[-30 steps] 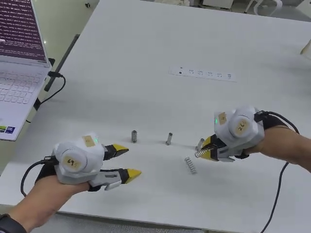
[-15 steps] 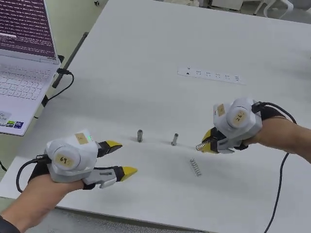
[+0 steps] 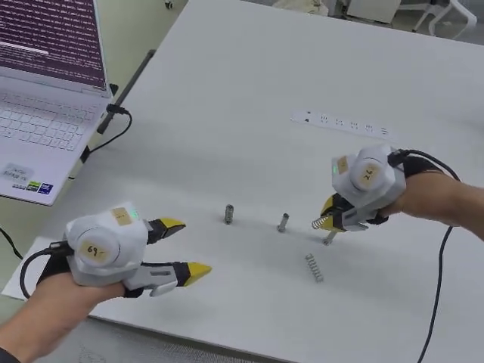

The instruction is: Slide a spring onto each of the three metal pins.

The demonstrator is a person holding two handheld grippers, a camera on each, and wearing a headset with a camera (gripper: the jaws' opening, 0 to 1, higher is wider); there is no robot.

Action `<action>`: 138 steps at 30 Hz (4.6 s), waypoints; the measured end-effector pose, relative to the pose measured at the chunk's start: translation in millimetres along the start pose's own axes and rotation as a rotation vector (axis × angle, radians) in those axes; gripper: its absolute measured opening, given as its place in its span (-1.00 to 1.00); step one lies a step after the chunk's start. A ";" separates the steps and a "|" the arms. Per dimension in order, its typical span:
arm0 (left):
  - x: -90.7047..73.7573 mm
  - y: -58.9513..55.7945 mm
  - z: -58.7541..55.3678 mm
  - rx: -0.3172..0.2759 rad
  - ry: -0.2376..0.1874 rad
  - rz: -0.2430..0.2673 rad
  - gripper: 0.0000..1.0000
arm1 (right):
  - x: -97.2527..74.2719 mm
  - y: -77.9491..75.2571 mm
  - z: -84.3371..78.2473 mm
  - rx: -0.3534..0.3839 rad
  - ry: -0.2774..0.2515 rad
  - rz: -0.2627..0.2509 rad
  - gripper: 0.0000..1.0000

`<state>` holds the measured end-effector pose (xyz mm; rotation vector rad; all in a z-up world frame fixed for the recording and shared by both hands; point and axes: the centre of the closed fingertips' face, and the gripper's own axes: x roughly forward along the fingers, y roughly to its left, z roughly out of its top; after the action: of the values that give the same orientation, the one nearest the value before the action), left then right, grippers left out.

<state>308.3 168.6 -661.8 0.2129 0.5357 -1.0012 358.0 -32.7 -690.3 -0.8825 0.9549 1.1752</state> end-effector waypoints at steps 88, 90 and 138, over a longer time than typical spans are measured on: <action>-36.2 26.0 -22.9 -0.103 -0.003 0.091 0.05 | 57.2 -22.3 32.2 -0.189 0.152 0.125 -0.83; -36.1 25.8 -23.3 -0.104 -0.002 0.090 0.05 | 58.6 -22.2 31.9 -0.189 0.154 0.126 -0.83; -39.6 30.3 -26.7 -0.123 0.006 0.102 0.07 | 98.9 -14.9 23.0 -0.194 0.182 0.173 -0.82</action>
<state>308.3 225.0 -666.2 0.1323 0.5844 -0.8654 387.6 19.2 -773.7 -1.0928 1.0945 1.3698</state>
